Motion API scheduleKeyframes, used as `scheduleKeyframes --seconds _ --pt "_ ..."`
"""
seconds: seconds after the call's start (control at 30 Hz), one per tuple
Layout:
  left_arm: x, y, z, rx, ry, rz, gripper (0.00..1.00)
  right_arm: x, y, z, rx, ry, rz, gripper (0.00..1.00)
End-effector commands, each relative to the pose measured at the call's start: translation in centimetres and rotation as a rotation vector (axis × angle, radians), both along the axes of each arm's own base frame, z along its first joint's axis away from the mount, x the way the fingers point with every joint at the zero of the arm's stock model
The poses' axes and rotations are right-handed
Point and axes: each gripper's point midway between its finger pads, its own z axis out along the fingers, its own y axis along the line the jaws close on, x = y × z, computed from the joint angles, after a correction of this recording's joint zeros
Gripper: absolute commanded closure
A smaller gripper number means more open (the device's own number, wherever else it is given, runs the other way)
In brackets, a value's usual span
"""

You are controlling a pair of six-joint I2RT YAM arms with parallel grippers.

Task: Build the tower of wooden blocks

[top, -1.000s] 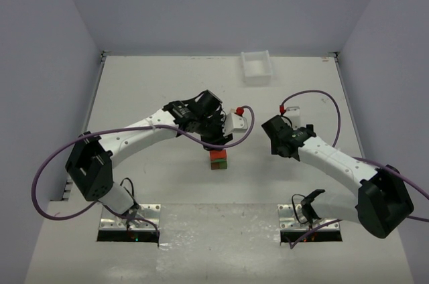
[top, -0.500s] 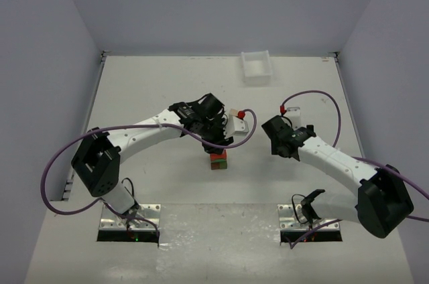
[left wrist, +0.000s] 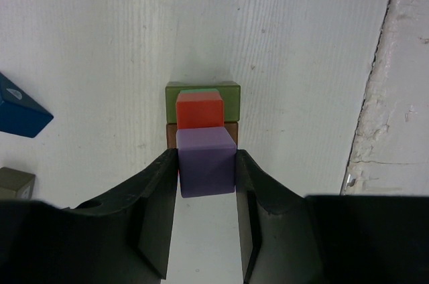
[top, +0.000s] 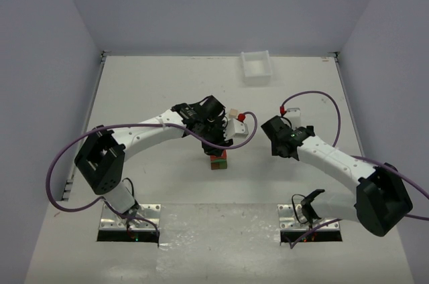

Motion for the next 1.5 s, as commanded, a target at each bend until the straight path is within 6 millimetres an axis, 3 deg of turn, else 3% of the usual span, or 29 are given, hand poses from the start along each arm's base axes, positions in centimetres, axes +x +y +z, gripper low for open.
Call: scheduleKeyframes --seconds 0.0,1.23,1.47 --pt "0.1 -0.84 0.56 -0.033 -0.025 -0.033 0.97 0.43 -0.57 0.68 -0.021 -0.039 -0.045 0.01" --pt "0.58 -1.01 0.02 -0.025 -0.029 -0.028 0.73 0.44 -0.61 0.53 -0.038 -0.017 -0.045 0.01" --pt "0.75 -1.02 0.16 -0.023 -0.037 -0.026 0.63 0.41 -0.58 0.51 -0.037 -0.016 -0.045 0.01"
